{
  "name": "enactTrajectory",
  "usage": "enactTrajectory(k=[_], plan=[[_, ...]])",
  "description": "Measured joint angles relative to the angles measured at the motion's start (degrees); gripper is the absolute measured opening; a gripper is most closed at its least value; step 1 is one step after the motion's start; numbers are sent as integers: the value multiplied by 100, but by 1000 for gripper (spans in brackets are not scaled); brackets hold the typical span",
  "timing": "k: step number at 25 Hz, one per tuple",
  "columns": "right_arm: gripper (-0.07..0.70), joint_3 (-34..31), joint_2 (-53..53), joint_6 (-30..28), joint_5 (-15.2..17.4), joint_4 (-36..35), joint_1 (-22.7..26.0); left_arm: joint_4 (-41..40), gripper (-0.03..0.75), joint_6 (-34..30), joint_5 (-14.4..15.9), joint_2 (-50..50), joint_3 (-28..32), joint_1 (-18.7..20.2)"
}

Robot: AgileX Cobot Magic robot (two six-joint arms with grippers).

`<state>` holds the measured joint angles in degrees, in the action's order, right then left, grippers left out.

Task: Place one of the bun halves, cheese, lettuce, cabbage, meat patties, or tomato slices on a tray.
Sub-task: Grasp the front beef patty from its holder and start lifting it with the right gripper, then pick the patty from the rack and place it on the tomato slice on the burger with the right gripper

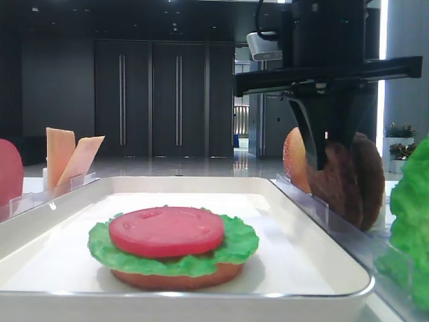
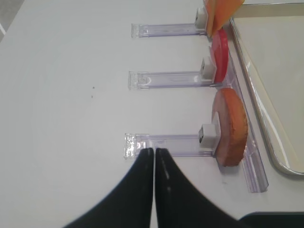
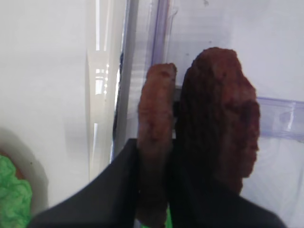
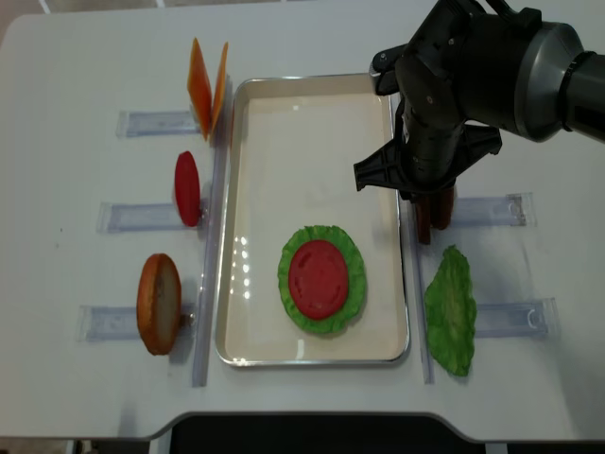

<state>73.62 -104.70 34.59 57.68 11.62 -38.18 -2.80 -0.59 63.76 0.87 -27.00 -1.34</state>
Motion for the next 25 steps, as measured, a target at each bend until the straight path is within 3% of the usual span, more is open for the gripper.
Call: enactTrajectory(k=[14,19,25], plan=[[125,0,805,-48,16,-190,-29,0,0,0,0,0,0,0],[125,0,1188,-286,125,-597,-48,0,0,0,0,0,0,0],[125,0,1486,-957,351,-1634,-165,0,0,0,0,0,0,0]])
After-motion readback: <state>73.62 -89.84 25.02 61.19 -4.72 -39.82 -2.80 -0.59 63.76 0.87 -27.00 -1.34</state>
